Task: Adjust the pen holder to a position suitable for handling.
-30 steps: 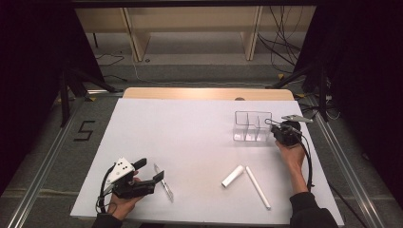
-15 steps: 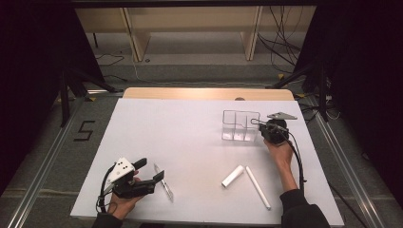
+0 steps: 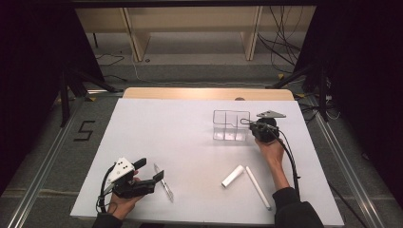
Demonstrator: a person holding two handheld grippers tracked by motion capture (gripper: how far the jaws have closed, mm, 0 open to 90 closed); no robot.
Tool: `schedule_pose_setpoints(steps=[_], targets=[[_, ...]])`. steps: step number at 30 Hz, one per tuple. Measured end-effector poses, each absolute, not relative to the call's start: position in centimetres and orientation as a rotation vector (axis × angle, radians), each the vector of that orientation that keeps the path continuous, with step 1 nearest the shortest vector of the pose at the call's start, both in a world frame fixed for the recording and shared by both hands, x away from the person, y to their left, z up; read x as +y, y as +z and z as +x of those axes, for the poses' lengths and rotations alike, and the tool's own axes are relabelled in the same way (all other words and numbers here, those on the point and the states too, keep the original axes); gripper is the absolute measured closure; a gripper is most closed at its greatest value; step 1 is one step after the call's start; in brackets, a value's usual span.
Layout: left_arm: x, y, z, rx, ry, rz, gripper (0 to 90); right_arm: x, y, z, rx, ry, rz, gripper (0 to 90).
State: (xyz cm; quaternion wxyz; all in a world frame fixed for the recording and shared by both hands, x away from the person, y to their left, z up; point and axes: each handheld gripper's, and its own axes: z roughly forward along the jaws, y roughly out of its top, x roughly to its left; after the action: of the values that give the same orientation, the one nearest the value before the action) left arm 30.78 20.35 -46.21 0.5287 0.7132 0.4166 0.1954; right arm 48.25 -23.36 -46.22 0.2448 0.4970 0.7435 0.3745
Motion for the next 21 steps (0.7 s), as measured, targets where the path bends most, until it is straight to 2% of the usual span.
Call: schedule_pose_setpoints(steps=[21], targets=[[20.3, -46.2, 30.8, 0.999, 0.466, 1.703, 16.0, -18.5, -46.3, 48.8, 2.109, 1.023, 1.273, 90.0]])
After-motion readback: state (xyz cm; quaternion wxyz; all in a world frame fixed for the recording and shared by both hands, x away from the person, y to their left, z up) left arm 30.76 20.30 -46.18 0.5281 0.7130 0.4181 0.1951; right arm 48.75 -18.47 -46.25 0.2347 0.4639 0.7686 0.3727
